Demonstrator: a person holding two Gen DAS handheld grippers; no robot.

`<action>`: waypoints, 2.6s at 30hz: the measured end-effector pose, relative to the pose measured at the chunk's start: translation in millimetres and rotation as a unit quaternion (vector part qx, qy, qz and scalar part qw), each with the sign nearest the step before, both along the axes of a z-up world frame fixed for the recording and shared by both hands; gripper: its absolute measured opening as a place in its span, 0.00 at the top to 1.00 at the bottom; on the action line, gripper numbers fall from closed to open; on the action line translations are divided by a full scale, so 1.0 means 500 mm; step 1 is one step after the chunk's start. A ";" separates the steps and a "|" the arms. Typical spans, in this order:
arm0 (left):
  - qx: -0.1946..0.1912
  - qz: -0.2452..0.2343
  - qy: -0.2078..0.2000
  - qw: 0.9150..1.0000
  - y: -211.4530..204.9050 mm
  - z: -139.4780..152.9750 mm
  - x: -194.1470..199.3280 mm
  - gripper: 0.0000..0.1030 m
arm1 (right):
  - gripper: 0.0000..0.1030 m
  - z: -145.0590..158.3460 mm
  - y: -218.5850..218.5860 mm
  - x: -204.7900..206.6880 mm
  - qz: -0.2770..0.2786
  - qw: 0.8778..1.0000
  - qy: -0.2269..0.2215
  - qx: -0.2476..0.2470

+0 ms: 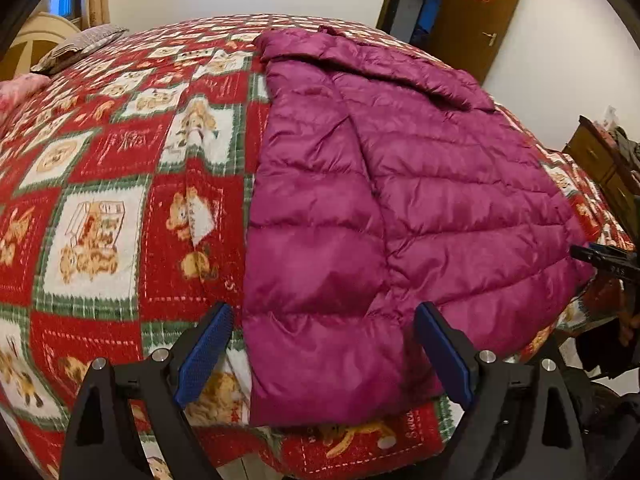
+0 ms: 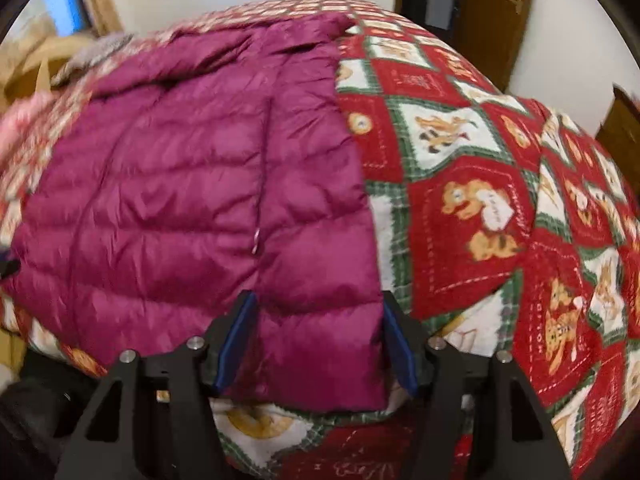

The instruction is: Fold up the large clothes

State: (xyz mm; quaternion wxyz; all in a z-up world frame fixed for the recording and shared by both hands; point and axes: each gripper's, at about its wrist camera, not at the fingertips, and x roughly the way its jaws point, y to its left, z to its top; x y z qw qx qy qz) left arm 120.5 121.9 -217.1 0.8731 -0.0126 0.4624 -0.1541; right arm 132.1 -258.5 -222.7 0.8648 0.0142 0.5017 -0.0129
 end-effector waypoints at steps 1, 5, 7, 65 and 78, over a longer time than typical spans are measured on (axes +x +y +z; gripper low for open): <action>0.001 0.000 -0.006 1.000 -0.004 0.001 -0.004 0.10 | 0.36 -0.004 0.006 -0.001 0.009 1.000 0.008 -0.006; -0.002 -0.002 -0.003 1.000 -0.006 -0.003 -0.004 0.10 | 0.34 -0.016 0.025 -0.004 0.023 0.999 0.016 -0.042; -0.010 -0.005 -0.004 1.000 -0.005 -0.001 -0.005 0.17 | 0.35 -0.019 0.030 -0.004 0.027 0.998 0.017 -0.049; -0.167 0.023 -0.077 0.983 0.012 0.329 0.339 0.94 | 0.92 0.342 -0.150 0.248 -0.034 0.948 -0.205 0.241; -0.052 0.123 0.019 0.991 -0.045 0.125 0.650 0.94 | 0.91 0.157 -0.134 0.560 -0.101 0.975 -0.133 0.145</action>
